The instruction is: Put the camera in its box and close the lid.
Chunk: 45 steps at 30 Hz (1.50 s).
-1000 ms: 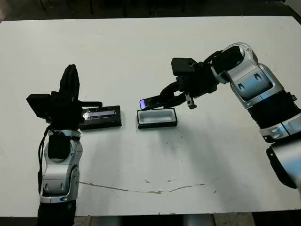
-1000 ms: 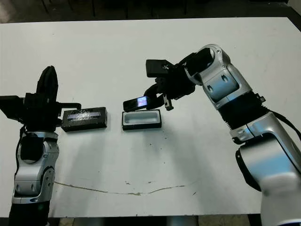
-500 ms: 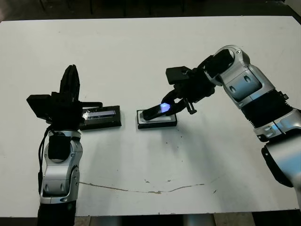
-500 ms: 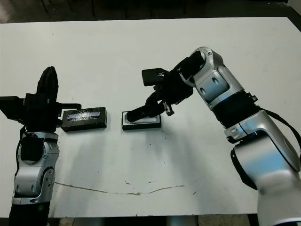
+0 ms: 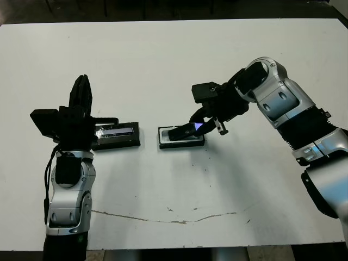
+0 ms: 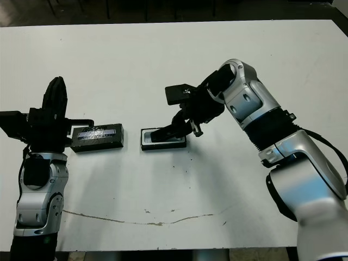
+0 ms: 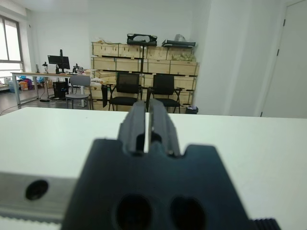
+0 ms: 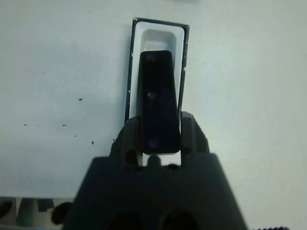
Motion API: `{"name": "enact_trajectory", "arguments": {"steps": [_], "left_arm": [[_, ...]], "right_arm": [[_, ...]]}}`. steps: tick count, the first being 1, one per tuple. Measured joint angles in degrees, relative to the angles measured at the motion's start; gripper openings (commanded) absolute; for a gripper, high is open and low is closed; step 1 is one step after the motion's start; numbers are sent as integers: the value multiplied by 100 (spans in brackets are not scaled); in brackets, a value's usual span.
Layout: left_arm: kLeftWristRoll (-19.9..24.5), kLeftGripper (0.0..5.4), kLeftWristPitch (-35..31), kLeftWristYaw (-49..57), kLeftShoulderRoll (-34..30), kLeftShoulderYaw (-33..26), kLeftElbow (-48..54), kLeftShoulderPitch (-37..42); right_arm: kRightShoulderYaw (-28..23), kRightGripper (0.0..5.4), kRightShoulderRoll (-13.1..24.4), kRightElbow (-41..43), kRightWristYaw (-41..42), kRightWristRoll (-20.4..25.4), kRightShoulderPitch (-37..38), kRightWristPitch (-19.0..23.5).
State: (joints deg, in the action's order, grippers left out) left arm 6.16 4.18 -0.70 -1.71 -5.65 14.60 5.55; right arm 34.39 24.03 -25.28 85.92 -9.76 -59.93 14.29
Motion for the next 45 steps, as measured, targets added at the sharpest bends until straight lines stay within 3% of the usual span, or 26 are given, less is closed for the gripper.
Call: {"name": "enact_trajectory", "arguments": {"steps": [27, 31, 36, 45], "left_arm": [[-79, 0, -17, 80, 3, 28, 54, -87], [-79, 0, -20, 82, 3, 27, 69, -88], [-92, 0, -21, 97, 3, 28, 85, -88], [-92, 0, -22, 103, 3, 26, 90, -91]], "right_arm": [[214, 64, -391, 398, -227, -469, 116, 249], [249, 134, -393, 299, -87, -443, 63, 53], [281, 218, -422, 130, 229, -299, -59, -633], [-27, 373, -72, 197, 390, -194, -78, -843]]}}
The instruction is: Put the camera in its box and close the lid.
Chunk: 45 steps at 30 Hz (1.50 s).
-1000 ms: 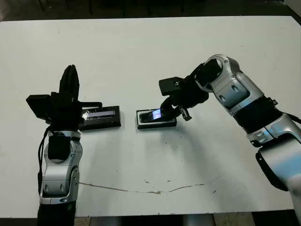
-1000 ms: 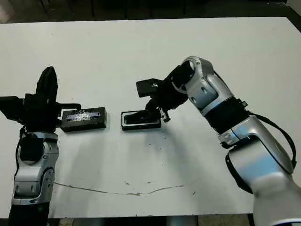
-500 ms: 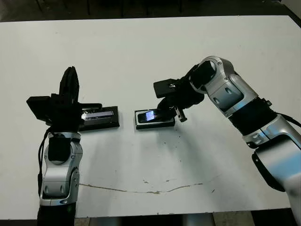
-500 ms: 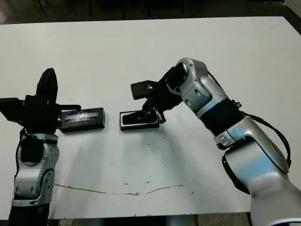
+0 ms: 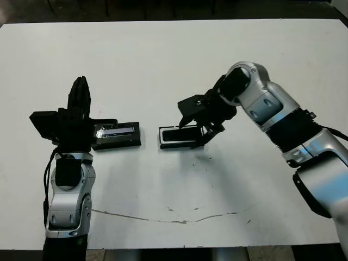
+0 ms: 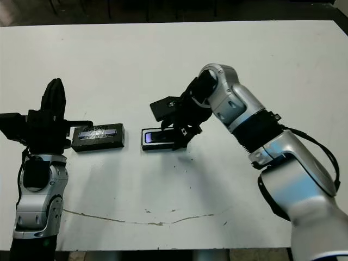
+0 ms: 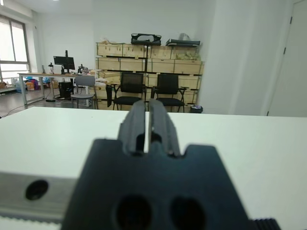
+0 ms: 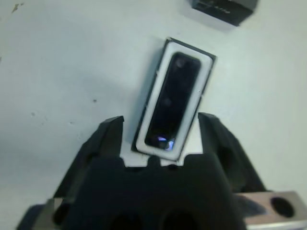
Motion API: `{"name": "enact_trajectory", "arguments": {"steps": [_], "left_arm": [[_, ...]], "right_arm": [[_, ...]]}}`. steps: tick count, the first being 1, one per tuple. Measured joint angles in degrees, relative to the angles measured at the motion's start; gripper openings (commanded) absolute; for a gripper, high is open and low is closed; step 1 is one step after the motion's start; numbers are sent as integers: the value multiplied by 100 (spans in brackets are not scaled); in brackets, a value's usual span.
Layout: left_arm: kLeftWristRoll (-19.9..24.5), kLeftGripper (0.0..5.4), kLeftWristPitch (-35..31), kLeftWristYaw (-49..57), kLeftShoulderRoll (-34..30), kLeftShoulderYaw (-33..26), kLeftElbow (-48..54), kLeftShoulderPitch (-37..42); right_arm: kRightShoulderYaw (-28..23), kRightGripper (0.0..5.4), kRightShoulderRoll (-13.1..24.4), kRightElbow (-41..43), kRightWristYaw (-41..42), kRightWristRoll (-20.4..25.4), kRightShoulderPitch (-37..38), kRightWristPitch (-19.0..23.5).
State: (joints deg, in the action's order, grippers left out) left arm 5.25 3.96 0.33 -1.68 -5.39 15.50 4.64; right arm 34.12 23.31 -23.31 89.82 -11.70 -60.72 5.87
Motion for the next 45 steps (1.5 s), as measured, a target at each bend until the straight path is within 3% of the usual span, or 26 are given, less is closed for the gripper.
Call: {"name": "enact_trajectory", "arguments": {"steps": [8, 11, 13, 17, 22, 27, 30, 33, 40, 43, 45], "left_arm": [[0, 0, -3, 14, 0, 2, 1, 1], [-3, 0, -2, 27, 0, 5, -1, 2], [-4, 0, -1, 28, 0, 7, -4, 3], [-6, 0, 2, 29, 0, 13, -10, 7], [9, 0, 4, -9, -12, -1, -28, 8], [32, 0, 8, -176, -178, -135, -80, 42], [160, 0, -98, -562, -627, -329, -108, 141], [354, 0, -425, -1302, -1509, -575, -251, 400], [1315, 99, -711, -3595, -2984, -776, -1471, 1343], [1439, 154, -766, -4333, -3327, -669, -2068, 1796], [1438, 189, -774, -4714, -3451, -524, -2334, 2004]], "right_arm": [[-523, 516, 284, 526, -211, 55, -98, 420], [-1040, 539, 311, 631, -766, 317, -65, 506], [-1614, 531, 255, 822, -1448, 618, 92, 927], [-2525, 472, 54, 1621, -2779, 1114, 930, 1398], [-2928, 379, -55, 2771, -3820, 1377, 2155, 1628], [-3454, 290, -160, 3368, -4408, 1996, 3225, 1745], [-3798, 235, -87, 3424, -4430, 2442, 3688, 1758], [-4045, 179, 154, 3428, -4329, 2776, 3985, 1762], [-4263, 49, 505, 3566, -4373, 3150, 4290, 1861], [-4290, 0, 568, 3575, -4466, 3217, 4313, 1868], [-4292, 0, 599, 3571, -4496, 3248, 4319, 1870]]}}
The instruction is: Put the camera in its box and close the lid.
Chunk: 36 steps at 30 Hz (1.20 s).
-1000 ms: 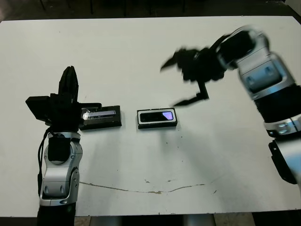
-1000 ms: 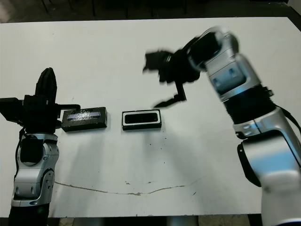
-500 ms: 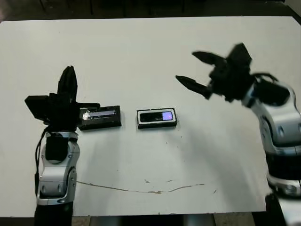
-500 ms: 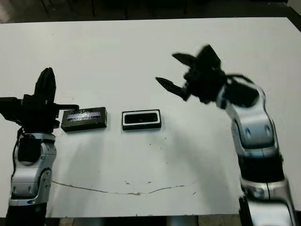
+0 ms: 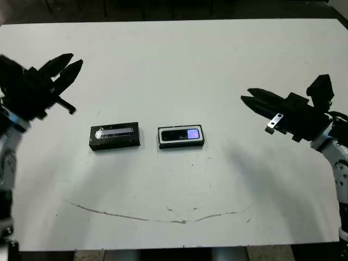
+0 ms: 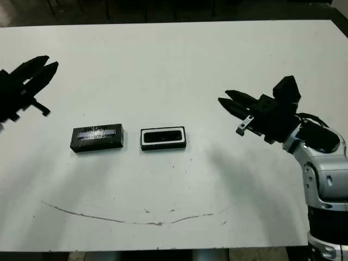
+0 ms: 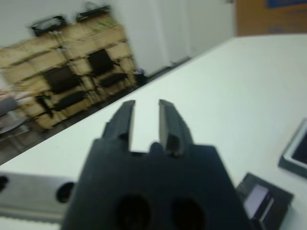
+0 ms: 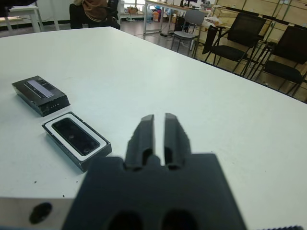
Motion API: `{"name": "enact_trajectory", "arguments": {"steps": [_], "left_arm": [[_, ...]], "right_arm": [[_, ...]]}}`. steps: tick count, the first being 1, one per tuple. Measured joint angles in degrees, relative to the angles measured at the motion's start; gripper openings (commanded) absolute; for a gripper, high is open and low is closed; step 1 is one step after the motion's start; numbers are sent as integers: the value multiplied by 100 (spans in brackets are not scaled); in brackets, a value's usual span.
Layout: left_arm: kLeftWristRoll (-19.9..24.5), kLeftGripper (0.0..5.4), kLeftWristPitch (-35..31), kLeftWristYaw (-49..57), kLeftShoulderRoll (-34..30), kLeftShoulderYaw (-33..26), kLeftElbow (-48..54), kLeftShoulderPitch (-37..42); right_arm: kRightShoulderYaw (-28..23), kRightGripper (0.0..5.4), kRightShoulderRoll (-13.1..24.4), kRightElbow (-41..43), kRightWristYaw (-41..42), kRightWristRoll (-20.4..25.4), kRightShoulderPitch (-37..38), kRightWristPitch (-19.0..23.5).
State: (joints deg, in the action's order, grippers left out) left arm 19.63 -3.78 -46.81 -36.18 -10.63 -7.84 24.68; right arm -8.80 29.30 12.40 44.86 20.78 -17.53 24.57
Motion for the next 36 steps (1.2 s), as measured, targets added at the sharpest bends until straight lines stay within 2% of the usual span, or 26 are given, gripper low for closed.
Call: {"name": "enact_trajectory", "arguments": {"steps": [11, 15, 20, 23, 29, 36], "left_arm": [[-822, 385, -587, -1591, -404, 1581, -498, 1098], [-1193, 456, -472, -1819, -405, 1971, -591, 1198], [-1273, 538, -409, -2111, -397, 2131, -762, 1227], [-1358, 538, -251, -2370, -395, 2265, -987, 1315], [-1925, 538, 219, -2588, -401, 2660, -1371, 1505], [-2003, 538, 328, -2739, -399, 2705, -1628, 1601]], "right_arm": [[26, 0, 65, 40, -198, 168, -48, 219], [58, 0, 67, 69, -236, 195, -48, 223], [85, 0, 122, 74, -287, 181, -46, 213], [132, 0, 151, 50, -270, 184, -44, 214], [167, 0, 174, 33, -270, 206, -44, 213], [228, 0, 174, -51, -208, 186, -34, 42]]}}
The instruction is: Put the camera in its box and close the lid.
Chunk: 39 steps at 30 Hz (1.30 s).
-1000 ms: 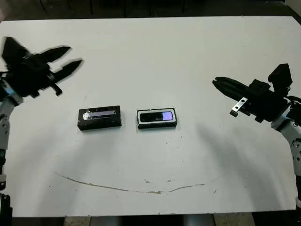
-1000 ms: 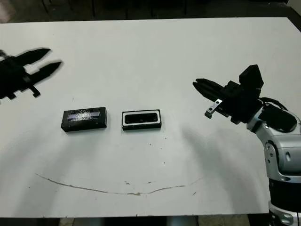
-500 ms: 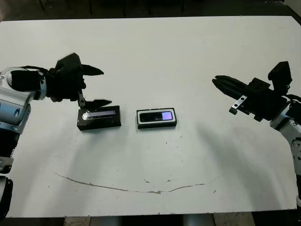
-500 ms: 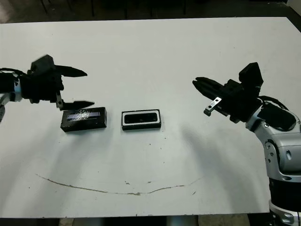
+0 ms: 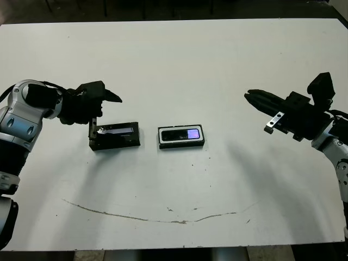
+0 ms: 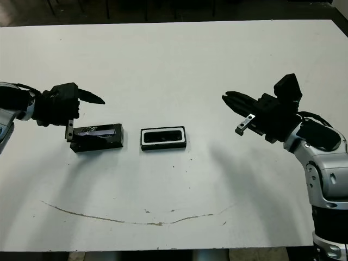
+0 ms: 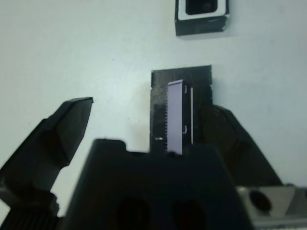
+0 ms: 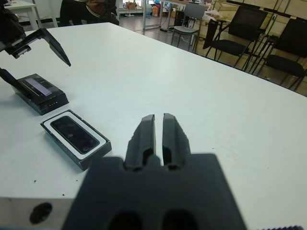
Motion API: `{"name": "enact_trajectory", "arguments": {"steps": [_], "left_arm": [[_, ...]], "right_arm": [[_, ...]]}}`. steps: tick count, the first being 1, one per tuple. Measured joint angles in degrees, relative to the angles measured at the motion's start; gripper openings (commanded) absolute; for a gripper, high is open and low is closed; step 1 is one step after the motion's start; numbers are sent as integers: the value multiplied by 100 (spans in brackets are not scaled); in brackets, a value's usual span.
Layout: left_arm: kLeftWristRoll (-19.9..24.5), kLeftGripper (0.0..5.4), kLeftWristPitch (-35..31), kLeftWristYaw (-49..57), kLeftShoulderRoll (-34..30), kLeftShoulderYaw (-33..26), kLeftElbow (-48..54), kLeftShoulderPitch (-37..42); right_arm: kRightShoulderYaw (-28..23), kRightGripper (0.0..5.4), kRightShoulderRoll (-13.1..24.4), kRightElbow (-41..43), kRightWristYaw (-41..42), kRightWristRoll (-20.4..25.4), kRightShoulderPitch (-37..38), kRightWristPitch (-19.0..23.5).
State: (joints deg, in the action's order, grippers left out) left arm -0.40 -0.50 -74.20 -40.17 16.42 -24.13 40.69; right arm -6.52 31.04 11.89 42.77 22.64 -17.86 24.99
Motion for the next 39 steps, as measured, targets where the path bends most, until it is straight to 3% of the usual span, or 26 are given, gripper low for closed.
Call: {"name": "enact_trajectory", "arguments": {"steps": [23, 39], "left_arm": [[38, 538, 0, 45, 10, -38, -105, -61], [397, 538, 217, 125, 33, -491, -435, -160]], "right_arm": [[93, 0, 49, -162, 150, -58, 35, -135], [202, 0, 56, -239, 217, -136, 34, -239]]}}
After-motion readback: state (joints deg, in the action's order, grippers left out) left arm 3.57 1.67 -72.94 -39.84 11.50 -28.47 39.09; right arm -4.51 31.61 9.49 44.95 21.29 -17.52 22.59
